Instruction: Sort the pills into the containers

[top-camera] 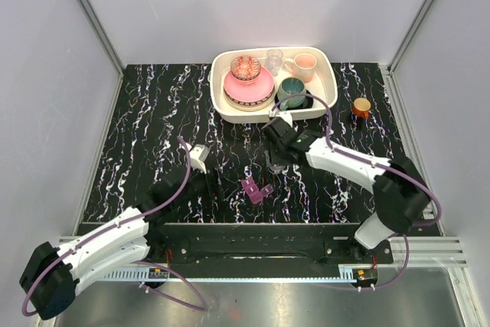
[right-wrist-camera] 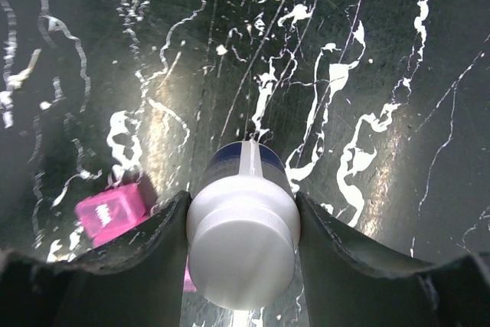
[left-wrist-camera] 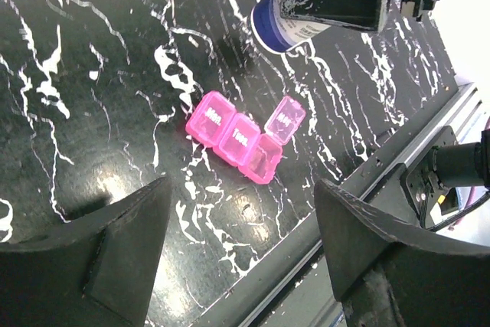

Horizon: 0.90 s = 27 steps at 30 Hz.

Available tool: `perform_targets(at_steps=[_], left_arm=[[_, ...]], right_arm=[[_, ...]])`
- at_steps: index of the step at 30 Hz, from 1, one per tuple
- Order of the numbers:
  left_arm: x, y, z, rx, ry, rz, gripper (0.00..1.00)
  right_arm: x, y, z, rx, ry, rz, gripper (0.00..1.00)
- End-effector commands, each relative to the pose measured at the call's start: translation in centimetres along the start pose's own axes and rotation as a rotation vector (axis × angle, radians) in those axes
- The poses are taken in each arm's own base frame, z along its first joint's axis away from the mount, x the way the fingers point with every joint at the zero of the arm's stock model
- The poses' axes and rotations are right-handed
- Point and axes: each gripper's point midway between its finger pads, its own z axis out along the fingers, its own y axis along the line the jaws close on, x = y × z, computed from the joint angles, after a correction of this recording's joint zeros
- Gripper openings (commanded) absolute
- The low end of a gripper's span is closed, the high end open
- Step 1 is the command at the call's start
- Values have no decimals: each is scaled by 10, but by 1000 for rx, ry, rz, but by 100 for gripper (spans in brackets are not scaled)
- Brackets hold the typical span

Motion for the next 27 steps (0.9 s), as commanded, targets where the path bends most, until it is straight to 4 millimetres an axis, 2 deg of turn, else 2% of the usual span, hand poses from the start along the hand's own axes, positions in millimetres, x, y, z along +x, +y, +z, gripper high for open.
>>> perform_targets(at_steps=[1,5,7,13,18,27], left_arm=[[-38,-31,-12,125,-133,134,79],[-53,-65,-26,273,-183,302,78],[-51,-81,-30,336,-187,410,78],[-49,-113,-38,458,-199,533,79],[-45,-131,-37,540,-187,569,81],[-41,-145,-19,561,-162,578,80]], right_arm=[[-28,14,-52,-136,-68,-6,0],[-22,40,-85,-329,-20,-35,0],[-18,55,-106,-438,17,-38,0],[-15,74,-148,-619,49,-34,0],[-8,80,-162,-688,75,-45,0],[-5,94,-179,-820,80,-42,0]])
